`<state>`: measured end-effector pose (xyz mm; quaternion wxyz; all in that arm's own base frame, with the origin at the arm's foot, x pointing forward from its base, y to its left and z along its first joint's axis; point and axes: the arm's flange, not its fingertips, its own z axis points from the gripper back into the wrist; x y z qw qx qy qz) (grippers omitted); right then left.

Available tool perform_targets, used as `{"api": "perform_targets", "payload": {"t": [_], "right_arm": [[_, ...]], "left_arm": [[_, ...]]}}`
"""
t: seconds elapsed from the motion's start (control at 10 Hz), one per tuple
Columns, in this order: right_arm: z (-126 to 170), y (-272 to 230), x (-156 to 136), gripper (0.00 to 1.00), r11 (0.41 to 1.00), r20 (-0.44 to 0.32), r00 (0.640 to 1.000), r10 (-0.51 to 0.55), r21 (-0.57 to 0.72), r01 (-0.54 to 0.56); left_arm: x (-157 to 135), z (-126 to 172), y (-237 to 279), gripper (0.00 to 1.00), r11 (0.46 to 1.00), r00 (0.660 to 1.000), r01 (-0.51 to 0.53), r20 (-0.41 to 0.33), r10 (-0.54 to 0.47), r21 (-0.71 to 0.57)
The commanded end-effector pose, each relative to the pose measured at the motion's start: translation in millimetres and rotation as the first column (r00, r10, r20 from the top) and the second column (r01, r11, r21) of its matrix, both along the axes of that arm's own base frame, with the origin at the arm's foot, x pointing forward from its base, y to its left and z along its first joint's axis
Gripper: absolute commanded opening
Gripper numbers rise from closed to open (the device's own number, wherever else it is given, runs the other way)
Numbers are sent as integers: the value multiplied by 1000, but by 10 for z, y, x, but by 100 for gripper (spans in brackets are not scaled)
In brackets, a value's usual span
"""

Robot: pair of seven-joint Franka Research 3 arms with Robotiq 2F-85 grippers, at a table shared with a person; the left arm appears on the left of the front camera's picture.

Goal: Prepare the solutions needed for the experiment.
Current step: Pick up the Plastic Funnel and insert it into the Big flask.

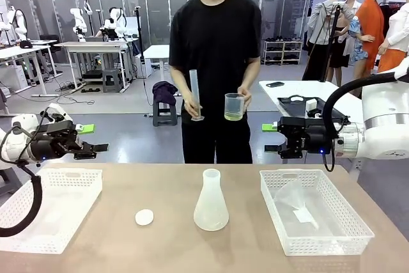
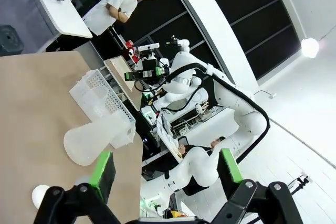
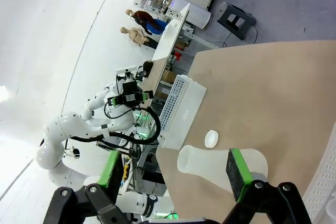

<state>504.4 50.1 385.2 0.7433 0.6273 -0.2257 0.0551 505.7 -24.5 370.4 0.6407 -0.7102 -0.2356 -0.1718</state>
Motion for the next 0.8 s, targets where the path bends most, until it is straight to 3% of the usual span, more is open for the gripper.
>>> {"api": "perform_targets", "payload": {"t": [0.0,0.1,0.3,0.5,0.7], "right_arm": [[-2,9,1,100,1000,-2,1000,1,-2,-1],[0,0,0,100,1000,0,1000,0,0,0],[314,-99,319,100,974,204,971,124,-214,-80],[696,16,469,100,868,269,909,319,-468,-166],[967,88,504,100,707,276,839,468,-687,-169]], "left_arm": [[-22,-13,-20,100,1000,1000,-1,2,1,21],[-22,-13,-20,100,1000,1000,-1,2,1,21],[-22,-13,-20,100,1000,1000,-1,2,1,21],[-22,-13,-20,100,1000,1000,-1,2,1,21],[-22,-13,-20,100,1000,1000,-1,2,1,21]]}}
